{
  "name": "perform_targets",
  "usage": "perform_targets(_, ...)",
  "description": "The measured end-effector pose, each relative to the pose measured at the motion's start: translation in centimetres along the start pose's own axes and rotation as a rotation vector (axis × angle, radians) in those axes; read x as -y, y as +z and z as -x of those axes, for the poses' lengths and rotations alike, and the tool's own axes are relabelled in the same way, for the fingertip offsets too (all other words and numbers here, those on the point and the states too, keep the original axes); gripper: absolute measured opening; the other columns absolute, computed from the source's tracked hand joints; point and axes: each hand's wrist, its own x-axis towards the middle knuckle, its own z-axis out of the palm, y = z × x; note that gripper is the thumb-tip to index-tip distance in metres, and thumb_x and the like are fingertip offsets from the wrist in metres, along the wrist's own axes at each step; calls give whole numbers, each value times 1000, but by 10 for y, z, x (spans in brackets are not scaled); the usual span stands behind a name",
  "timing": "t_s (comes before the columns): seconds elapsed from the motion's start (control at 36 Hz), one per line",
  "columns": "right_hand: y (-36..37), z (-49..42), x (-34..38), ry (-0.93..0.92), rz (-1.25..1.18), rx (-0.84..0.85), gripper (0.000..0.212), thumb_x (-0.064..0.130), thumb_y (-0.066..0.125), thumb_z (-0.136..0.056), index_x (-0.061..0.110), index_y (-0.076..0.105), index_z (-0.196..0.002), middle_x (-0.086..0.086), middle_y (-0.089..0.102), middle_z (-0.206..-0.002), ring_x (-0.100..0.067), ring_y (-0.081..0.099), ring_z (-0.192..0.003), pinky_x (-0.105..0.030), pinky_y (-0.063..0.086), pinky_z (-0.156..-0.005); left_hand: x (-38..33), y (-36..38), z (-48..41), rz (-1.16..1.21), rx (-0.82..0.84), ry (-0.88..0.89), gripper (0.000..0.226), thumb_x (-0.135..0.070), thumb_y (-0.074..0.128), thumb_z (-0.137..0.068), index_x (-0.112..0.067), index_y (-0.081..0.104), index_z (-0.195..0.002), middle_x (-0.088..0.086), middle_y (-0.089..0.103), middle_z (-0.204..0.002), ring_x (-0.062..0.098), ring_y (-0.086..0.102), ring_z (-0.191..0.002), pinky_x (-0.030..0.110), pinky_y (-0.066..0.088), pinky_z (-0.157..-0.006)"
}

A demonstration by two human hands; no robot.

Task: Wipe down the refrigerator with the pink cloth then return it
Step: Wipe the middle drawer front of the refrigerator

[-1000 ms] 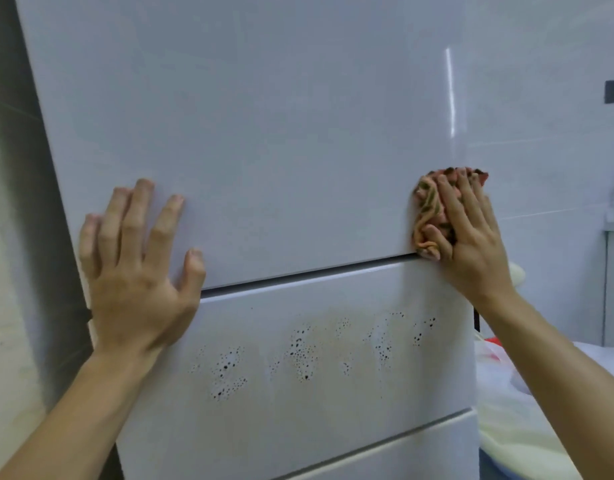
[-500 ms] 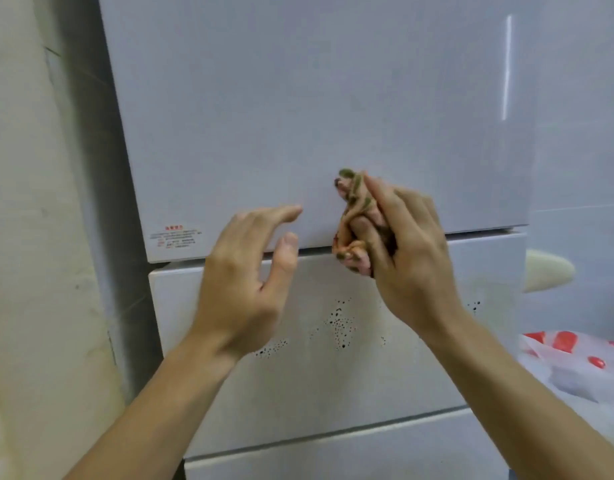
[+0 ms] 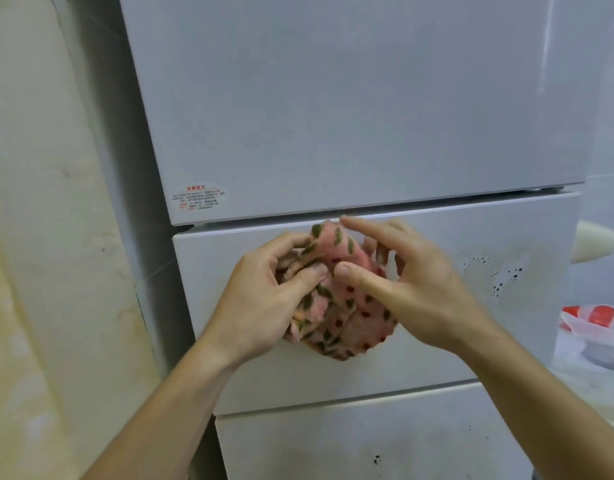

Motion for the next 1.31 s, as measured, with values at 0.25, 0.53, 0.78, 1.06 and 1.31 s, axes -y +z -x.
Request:
perform_targets(0.25, 10, 10, -2, -13, -235, -137, 15, 21, 75, -95, 32, 80, -103, 19, 78, -97, -7, 73, -95, -25, 57, -87, -2, -3, 3, -11, 252, -133, 38, -23, 77, -92, -29, 68, -128, -11, 77, -114, 5, 73, -107, 25, 58, -93)
perform_targets(0.53, 4, 1, 5, 44, -294, -381, 16, 23, 58, -107, 26, 69, -95, 4, 72, -79, -15, 68, -71, -30, 53, -62, -3, -5, 5, 184, 220, -266, 41, -18, 52, -108, -43, 59, -139, 0, 75, -114, 25, 71, -83, 39, 56, -73)
perform_targets(0.78, -21, -28, 24, -64, -97, -515, 16, 31, 59, -107, 22, 64, -95, 3, 60, -72, -11, 58, -66, -29, 48, -63, -13, -16, 5, -335, 281, -288, 65, -66, 32, -102, -13, 48, -67, 2, 45, -64, 5, 46, -55, 23, 40, -66)
perform_targets(1.06, -27, -45, 47, -152, 95, -328, 30, 35, 52, -109, 11, 53, -91, 2, 56, -74, -10, 52, -72, -15, 40, -61, -21, 18, 10, -132, 297, -81, 32, -54, 70, -95, -31, 77, -117, -21, 75, -117, -1, 69, -111, 36, 56, -102)
perform_targets(1.31, -54, -42, 36, -107, 58, -249, 22, 42, 63, -102, 22, 57, -110, 4, 71, -75, -9, 68, -73, -18, 51, -66, -22, 8, 2, 133, 301, -247, 24, -5, 56, -103, -13, 75, -116, -7, 79, -106, 10, 75, -100, 22, 55, -87)
